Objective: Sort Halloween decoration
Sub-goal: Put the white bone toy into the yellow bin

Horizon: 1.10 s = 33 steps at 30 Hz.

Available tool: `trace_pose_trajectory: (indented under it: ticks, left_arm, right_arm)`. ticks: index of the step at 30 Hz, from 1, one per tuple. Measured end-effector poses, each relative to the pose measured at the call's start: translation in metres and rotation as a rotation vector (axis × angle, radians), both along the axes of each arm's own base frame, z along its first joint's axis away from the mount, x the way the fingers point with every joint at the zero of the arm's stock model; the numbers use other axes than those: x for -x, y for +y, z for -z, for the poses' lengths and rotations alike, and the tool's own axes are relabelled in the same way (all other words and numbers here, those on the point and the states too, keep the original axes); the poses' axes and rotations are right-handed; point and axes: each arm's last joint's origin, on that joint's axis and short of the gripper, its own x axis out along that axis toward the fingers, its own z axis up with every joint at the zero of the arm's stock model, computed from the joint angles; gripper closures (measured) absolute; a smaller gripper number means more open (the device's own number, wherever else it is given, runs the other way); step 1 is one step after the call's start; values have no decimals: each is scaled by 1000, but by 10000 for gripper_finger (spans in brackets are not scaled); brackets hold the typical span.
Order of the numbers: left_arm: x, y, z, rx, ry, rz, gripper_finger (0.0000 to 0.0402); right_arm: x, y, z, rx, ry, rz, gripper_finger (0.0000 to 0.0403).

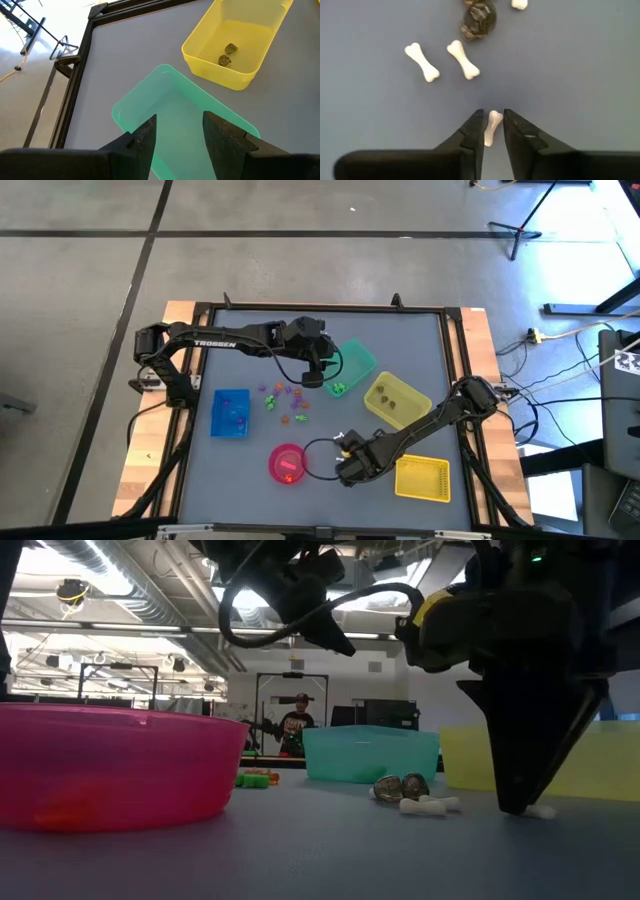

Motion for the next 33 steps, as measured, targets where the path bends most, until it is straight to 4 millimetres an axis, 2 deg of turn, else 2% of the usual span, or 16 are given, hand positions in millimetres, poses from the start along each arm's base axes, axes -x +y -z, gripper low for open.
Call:
trace_pose_trajectory:
  ticks: [15,33]
  left_arm:
    - [0,0,0,0,0,0,256]
    - [0,0,0,0,0,0,256]
  right_arm:
    - [0,0,-1,-1,-3,0,394]
    - [0,0,-1,-1,-4,0,400]
